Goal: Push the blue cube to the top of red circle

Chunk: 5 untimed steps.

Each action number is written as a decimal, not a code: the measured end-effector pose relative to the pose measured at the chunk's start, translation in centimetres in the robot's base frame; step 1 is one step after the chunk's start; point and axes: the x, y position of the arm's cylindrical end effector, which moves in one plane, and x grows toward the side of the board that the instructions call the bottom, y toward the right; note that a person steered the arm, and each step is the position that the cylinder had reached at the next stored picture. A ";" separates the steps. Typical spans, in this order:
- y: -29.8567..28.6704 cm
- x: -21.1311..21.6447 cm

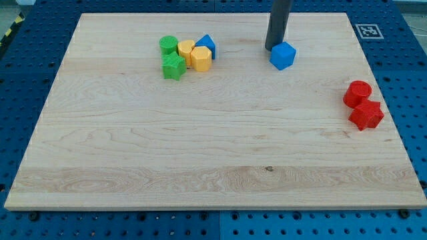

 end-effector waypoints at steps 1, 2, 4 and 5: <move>0.0 0.3; -0.4 1.0; -1.0 3.2; 0.0 3.7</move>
